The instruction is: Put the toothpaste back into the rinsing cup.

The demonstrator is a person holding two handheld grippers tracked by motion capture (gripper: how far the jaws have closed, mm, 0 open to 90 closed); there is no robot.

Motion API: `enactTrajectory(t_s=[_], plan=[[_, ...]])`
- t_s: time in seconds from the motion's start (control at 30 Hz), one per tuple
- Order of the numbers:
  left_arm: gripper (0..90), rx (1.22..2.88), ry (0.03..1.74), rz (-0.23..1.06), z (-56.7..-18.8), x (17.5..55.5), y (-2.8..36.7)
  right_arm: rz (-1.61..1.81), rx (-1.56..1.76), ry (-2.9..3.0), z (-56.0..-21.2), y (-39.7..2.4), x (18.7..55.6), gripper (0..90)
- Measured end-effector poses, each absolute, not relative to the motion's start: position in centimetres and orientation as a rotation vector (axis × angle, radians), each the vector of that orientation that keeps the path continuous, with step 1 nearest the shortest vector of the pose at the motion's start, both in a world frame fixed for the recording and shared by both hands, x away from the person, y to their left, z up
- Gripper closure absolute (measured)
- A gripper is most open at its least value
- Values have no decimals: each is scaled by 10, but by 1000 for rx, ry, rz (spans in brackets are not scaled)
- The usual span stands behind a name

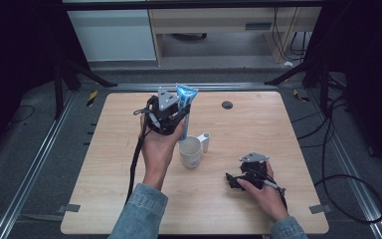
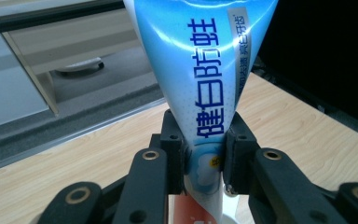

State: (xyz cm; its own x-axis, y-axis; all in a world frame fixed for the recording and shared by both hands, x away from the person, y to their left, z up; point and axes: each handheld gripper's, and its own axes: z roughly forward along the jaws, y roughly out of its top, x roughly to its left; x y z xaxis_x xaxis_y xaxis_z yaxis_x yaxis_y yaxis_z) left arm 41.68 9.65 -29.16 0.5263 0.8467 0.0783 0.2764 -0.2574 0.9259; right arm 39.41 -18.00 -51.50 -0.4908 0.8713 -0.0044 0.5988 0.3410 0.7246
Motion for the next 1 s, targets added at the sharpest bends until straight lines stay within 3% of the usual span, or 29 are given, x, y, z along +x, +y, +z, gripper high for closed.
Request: enactTrajectory(t_s=[1.0], plan=[[731, 1696, 910, 750, -313, 413, 73, 945, 1290, 2219, -515, -180, 394, 5]])
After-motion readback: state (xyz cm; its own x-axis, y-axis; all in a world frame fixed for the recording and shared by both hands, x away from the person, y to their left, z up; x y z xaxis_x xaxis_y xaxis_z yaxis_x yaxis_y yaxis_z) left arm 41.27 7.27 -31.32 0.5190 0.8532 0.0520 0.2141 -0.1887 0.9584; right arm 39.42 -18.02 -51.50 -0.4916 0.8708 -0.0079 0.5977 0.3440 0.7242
